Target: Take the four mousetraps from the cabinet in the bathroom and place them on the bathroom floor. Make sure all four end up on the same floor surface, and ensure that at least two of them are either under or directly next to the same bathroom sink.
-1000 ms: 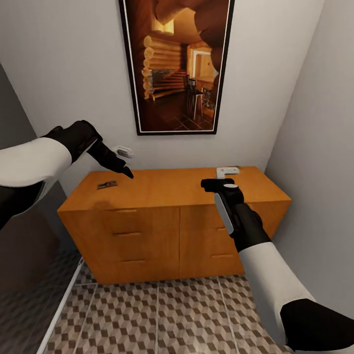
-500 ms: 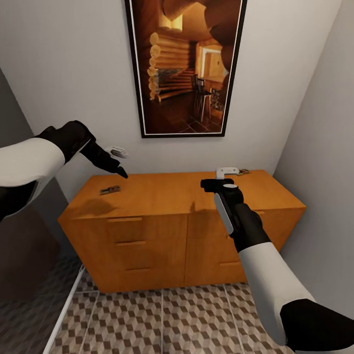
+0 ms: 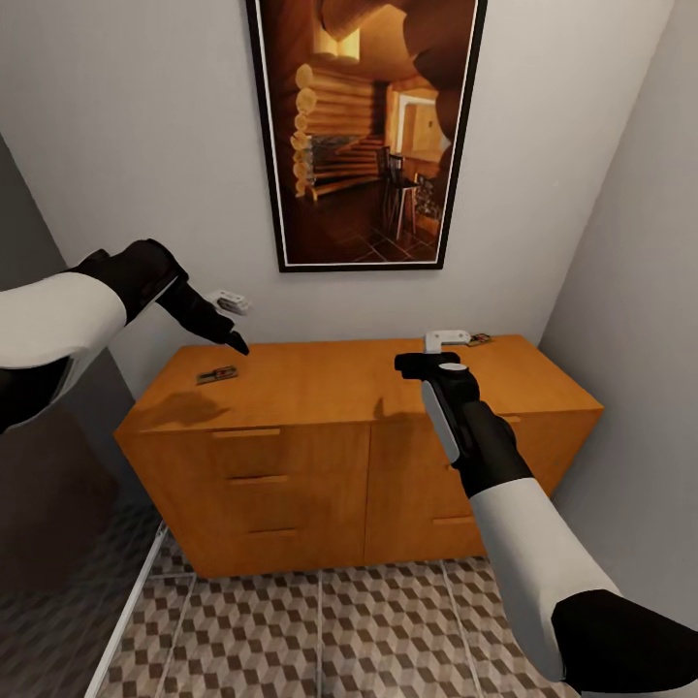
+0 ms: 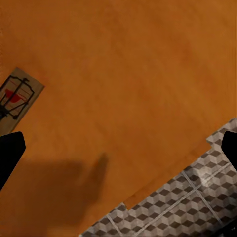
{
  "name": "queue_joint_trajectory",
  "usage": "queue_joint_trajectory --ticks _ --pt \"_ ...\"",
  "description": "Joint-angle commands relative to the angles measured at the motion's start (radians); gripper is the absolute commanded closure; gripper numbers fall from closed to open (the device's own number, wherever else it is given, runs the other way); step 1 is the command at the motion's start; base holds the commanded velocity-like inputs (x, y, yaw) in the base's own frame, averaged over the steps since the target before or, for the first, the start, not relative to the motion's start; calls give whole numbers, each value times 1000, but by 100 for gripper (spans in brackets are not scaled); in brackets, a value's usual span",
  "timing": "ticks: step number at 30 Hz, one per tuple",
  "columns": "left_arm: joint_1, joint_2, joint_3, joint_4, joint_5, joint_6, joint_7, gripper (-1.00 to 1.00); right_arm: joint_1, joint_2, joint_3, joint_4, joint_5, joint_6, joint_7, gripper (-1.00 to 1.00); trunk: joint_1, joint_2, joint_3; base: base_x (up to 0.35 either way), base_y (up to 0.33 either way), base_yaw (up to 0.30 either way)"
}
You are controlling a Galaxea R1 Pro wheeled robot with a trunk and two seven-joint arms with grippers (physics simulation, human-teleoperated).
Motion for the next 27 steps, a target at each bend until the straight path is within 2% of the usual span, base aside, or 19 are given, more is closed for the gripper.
queue_joint_trajectory --ticks 1,8,17,19,22,23,24,27 --pt "-1 0 -9 -1 8 6 -5 -100 -1 0 2 -1 -6 4 -8 -100 0 -1 -1 0 0 0" --pt "-1 0 -10 -2 4 -19 -46 -100 0 -1 2 0 -7 4 -7 -100 0 -1 -1 52 37 0" --pt "-5 -3 -14 -3 1 -26 -64 -100 0 0 2 1 -8 3 -6 -100 0 -1 -1 225 187 0" --pt "-6 -3 -14 -3 -9 -26 -66 -100 0 0 2 1 -8 3 -6 -100 0 -1 -1 182 133 0" --pt "-7 -2 -13 -3 -62 -26 -72 -100 1 0 2 1 -8 3 -6 -100 0 -1 -1 84 61 0" --pt "-7 -3 -11 -3 -105 -26 -83 -100 2 0 2 1 -8 3 -6 -100 0 -1 -1 42 31 -7" --pt "-7 -3 -11 -3 -129 -26 -92 -100 3 1 2 1 -8 3 -6 -100 0 -1 -1 34 25 -21" --pt "-7 -5 -9 -2 -269 -28 -204 -100 5 1 2 1 -8 2 -6 -100 0 -1 -1 15 11 -143"
